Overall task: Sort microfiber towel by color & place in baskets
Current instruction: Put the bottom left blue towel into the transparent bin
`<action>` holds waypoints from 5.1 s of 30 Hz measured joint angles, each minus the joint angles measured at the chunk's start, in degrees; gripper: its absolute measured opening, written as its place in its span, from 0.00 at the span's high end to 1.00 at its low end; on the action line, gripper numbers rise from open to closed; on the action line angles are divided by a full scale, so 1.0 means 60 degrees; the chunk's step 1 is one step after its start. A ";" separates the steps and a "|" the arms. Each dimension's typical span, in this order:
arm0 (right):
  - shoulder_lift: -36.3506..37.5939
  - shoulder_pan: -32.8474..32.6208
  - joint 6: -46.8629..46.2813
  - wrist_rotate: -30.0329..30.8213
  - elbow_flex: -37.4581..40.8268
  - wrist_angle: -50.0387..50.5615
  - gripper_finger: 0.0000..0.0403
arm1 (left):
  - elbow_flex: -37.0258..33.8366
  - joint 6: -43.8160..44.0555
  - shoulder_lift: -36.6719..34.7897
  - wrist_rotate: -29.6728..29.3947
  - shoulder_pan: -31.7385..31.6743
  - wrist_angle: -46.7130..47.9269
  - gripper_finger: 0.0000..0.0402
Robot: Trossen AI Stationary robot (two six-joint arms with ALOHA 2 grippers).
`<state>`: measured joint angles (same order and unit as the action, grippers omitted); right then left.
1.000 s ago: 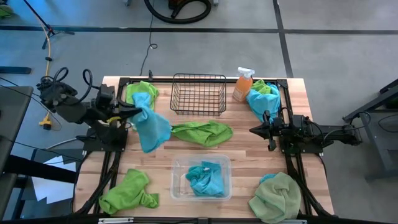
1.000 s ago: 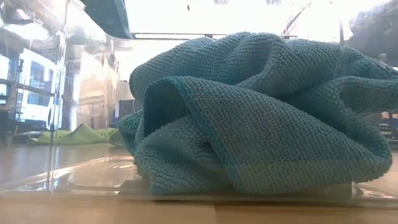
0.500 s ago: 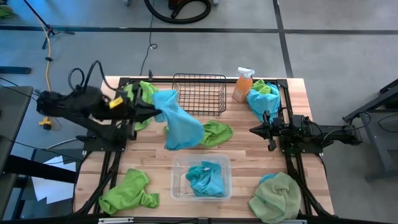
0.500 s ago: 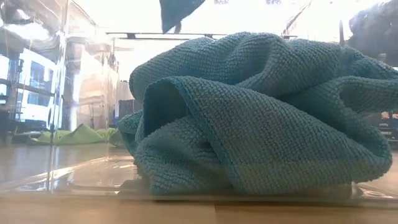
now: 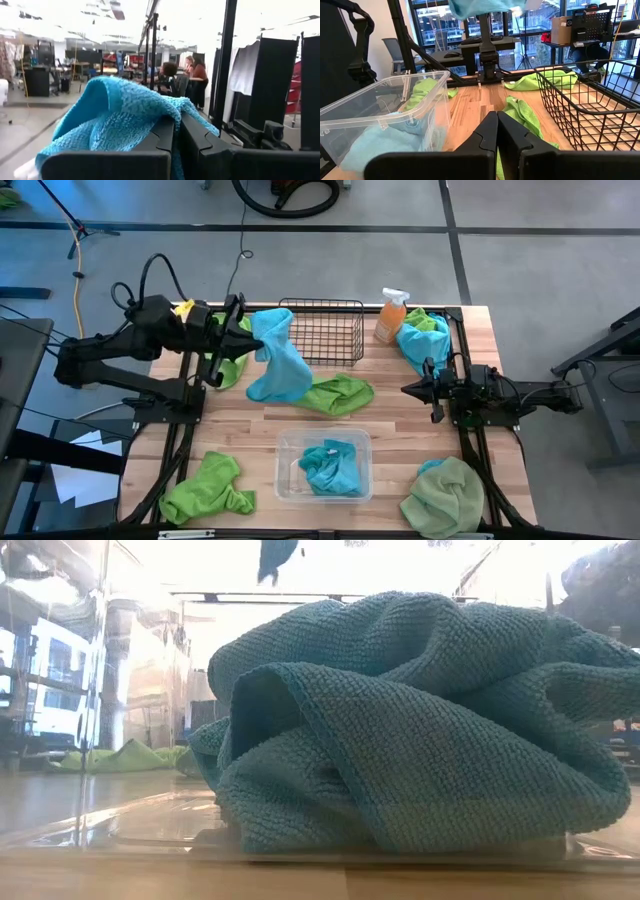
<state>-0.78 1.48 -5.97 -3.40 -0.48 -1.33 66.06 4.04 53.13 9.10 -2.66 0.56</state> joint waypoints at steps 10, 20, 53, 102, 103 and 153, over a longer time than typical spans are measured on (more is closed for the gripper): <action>0.0000 -0.0001 0.0001 0.0000 -0.0002 0.0001 1.00 | 0.0000 -0.0290 0.1967 0.1321 0.0452 -0.3007 1.00; 0.0000 0.0000 0.0001 0.0000 0.0001 0.0001 1.00 | 0.0000 0.0547 0.4104 0.0656 0.1800 -0.5426 1.00; 0.0000 -0.0003 -0.0002 -0.0001 -0.0002 -0.0001 1.00 | 0.0918 0.5764 0.6082 -0.0592 0.4179 0.1985 1.00; 0.0000 0.0000 -0.0002 0.0000 0.0000 0.0000 1.00 | 0.7497 -1.0475 1.2324 -0.1842 0.4121 0.8329 1.00; 0.0000 0.0000 0.0002 0.0000 0.0001 -0.0002 1.00 | 0.7497 -1.0475 1.2418 -0.1836 0.4116 0.8393 1.00; 0.0004 -0.0001 0.0001 -0.0001 -0.0002 0.0000 1.00 | 0.7475 -0.8728 1.2214 -0.1929 0.4089 0.9052 0.48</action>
<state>-0.75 1.47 -5.96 -3.40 -0.49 -1.33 110.91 -48.33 126.41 -2.47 21.88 54.87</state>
